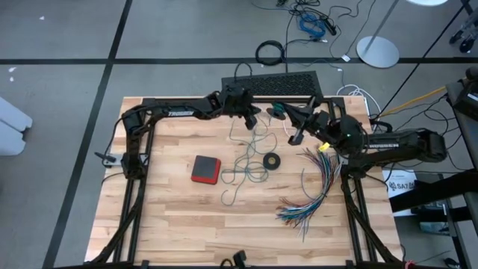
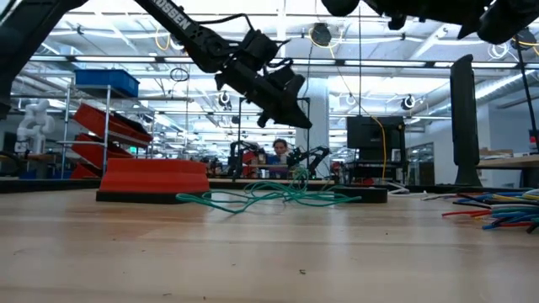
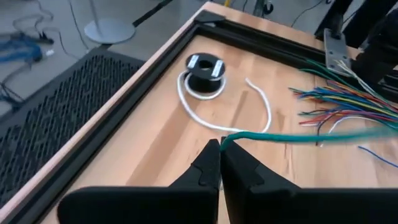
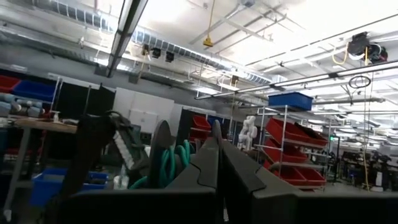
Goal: Coiling cords
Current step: Coil the green wire cable on the spool
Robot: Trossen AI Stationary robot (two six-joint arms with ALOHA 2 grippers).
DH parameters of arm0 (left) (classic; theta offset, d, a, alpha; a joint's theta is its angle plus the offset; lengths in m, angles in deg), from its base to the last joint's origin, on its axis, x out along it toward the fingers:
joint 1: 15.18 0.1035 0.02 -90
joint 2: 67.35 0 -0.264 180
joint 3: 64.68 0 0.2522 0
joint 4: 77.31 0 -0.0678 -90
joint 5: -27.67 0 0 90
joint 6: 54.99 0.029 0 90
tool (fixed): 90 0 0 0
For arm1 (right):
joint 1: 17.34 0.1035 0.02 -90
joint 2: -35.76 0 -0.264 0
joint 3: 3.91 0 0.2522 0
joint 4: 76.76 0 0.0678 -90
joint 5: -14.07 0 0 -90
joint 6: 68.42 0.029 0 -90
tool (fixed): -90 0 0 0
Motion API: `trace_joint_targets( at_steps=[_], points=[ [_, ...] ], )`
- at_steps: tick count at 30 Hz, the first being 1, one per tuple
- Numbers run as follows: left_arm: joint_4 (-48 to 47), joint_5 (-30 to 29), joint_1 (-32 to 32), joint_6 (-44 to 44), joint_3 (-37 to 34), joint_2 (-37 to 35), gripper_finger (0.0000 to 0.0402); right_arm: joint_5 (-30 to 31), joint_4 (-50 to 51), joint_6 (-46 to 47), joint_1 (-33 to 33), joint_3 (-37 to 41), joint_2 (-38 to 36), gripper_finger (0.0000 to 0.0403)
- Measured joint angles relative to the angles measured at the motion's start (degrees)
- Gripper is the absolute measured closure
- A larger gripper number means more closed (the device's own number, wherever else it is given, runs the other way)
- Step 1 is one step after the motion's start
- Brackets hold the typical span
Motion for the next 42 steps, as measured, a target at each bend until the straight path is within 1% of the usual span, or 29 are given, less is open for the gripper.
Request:
trace_joint_targets(
  at_steps=[5, 7, 8, 10, 12, 15, 19, 21, 23, 25, 27, 31, 35, 36, 39, 40, 42],
  points=[
    [-1.49, 3.93, 2.24, -0.10, 0.00, 0.00, 0.0394, 0.10, 3.81, 0.02, 0.35, -0.02, -2.16, 0.0403],
    [-0.86, 7.49, 1.86, 0.47, 0.00, 0.00, 0.0392, 0.26, 4.25, 0.02, 0.33, 0.00, -2.17, 0.0403],
    [-0.24, 9.45, 1.35, 2.12, 0.00, 0.00, 0.0389, 0.26, 4.27, -0.03, 0.31, 0.00, -2.17, 0.0403],
    [0.84, 12.41, 0.12, 5.48, 0.00, 0.00, 0.0370, 0.26, 4.21, -0.36, 0.31, 0.00, -2.17, 0.0403],
    [2.13, 13.64, -0.80, 4.82, 0.00, 0.00, 0.0339, 0.26, 4.20, -0.39, 0.31, -0.01, -2.17, 0.0403],
    [4.02, 13.77, -1.25, 3.18, 0.02, -0.02, 0.0279, 0.24, 4.17, -0.39, 0.31, 0.00, -2.17, 0.0403],
    [3.22, 13.30, -0.21, 2.68, 0.02, -0.02, 0.0192, 0.22, 4.25, -0.61, 0.31, 0.00, -2.17, 0.0403],
    [2.95, 14.42, 0.69, 1.47, 0.02, -0.02, 0.0151, 0.22, 4.37, -0.61, 0.31, 0.00, -2.17, 0.0403],
    [2.20, 15.82, 1.51, 1.40, 0.02, -0.02, 0.0119, 0.19, 4.43, -0.61, 0.31, 0.00, -2.17, 0.0403],
    [0.86, 16.07, 2.39, 1.51, 0.02, -0.10, 0.0097, -0.02, 4.49, -0.61, 0.31, 0.00, -2.17, 0.0403],
    [-2.10, 17.32, 3.53, 2.93, 0.02, -0.24, 0.0085, -0.07, 4.63, -0.79, 0.31, 0.00, -2.17, 0.0403],
    [-11.76, 23.40, 7.12, 7.98, 0.02, -0.24, 0.0080, -0.11, 5.21, -0.81, 0.31, 0.00, -2.17, 0.0403],
    [-21.65, 24.34, 9.88, 14.73, 0.02, -0.24, 0.0079, -0.11, 5.52, -0.81, 0.31, 0.00, -2.17, 0.0403],
    [-22.80, 24.34, 10.48, 15.60, 0.02, -0.24, 0.0079, -0.11, 5.65, -0.81, 0.31, 0.00, -2.17, 0.0403],
    [-21.82, 25.91, 11.27, 16.20, 0.02, -0.24, 0.0079, -0.19, 5.97, -0.53, 0.31, 0.01, -2.17, 0.0403],
    [-19.61, 27.58, 11.11, 15.91, 0.02, -0.24, 0.0079, -0.19, 6.02, -0.51, 0.31, 0.01, -2.17, 0.0403],
    [-12.42, 32.79, 9.42, 13.24, 0.02, -0.24, 0.0079, -0.20, 6.11, -0.45, 0.31, 0.02, -2.17, 0.0403]
  ],
)
